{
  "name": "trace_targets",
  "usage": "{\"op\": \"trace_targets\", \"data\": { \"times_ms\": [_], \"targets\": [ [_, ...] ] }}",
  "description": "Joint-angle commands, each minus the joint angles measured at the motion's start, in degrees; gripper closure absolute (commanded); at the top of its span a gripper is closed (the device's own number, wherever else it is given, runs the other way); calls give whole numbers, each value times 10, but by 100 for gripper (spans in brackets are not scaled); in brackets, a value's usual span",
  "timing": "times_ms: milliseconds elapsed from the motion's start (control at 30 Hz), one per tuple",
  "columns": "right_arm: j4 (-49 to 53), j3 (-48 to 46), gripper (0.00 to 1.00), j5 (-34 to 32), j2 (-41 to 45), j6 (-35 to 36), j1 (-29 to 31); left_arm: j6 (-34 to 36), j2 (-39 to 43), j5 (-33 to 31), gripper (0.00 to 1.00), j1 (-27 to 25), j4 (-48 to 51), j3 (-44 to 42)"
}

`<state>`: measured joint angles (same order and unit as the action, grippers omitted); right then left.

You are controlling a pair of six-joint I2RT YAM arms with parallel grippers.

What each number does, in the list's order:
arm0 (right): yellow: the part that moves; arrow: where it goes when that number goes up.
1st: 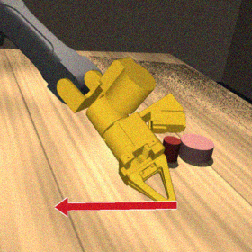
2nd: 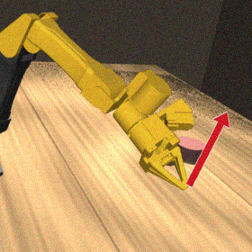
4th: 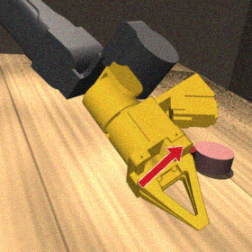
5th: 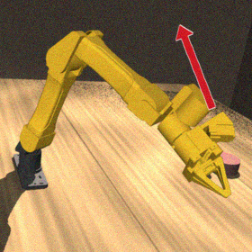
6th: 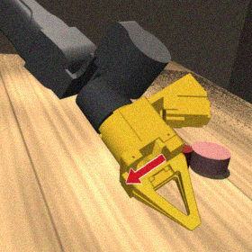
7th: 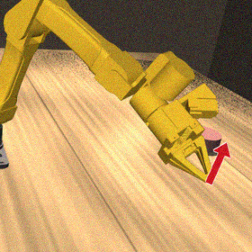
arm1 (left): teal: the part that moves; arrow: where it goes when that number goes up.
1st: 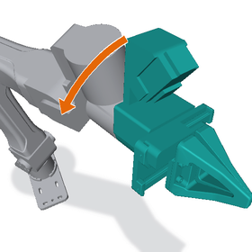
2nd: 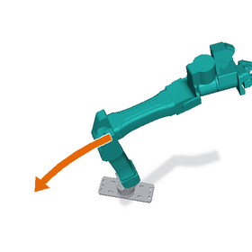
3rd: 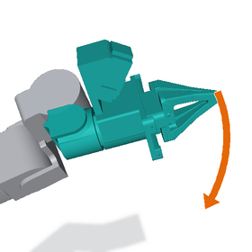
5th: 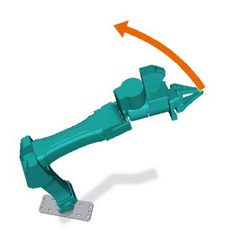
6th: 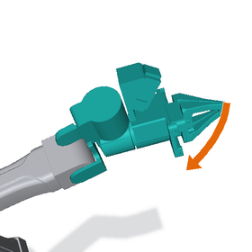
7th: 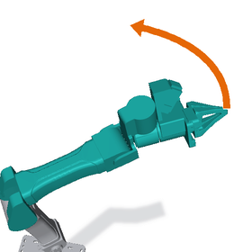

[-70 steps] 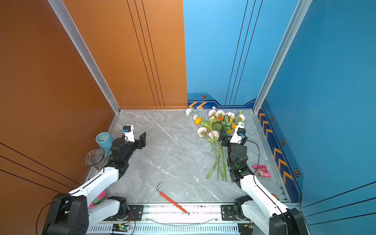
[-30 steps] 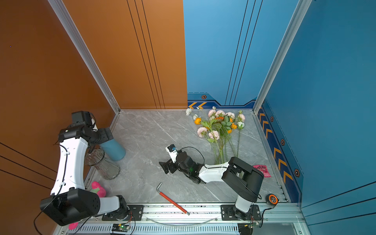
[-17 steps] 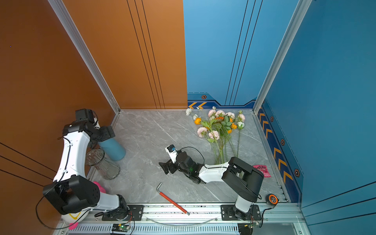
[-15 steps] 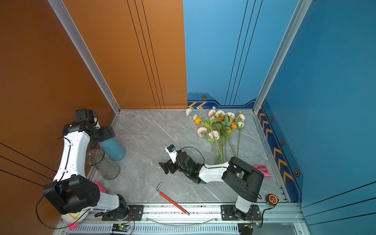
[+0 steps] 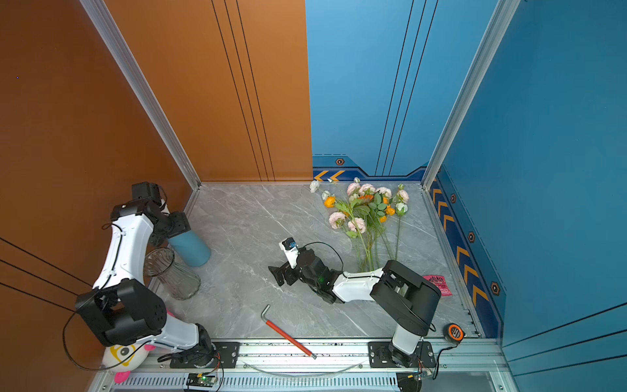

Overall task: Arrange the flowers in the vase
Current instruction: 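Grasp the lying teal vase with the left gripper while the right arm advances, then stand the teal vase upright with the left gripper while the right reaches the flowers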

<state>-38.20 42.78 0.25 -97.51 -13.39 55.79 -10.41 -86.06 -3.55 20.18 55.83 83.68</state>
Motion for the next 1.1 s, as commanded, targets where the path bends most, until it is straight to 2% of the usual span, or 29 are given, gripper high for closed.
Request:
{"op": "trace_targets", "data": {
  "times_ms": [0, 200, 367, 500, 633, 867, 1067],
  "targets": [
    [-5, -9, 0, 5, 9, 3, -5, 0, -7, 15, 35, -5, -2, -10],
    [-4, -9, 0, 8, 6, -1, -12, 1, 3, 30, 54, -6, -1, -2],
    [-6, -13, 0, 13, 10, -7, -22, -1, 26, 29, 58, -17, -3, 12],
    [-12, -23, 0, 19, 21, -24, -43, 3, 37, 17, 59, -53, -3, 38],
    [-41, -46, 0, 33, 33, -60, -85, 1, 35, -2, 61, -117, -2, 73],
    [-95, -82, 0, 58, 33, -140, -173, -21, -14, -40, 61, -263, -3, 141],
    [-75, -90, 0, 26, 41, -144, -204, -28, -76, -46, 62, -355, -3, 198]
  ]
}}
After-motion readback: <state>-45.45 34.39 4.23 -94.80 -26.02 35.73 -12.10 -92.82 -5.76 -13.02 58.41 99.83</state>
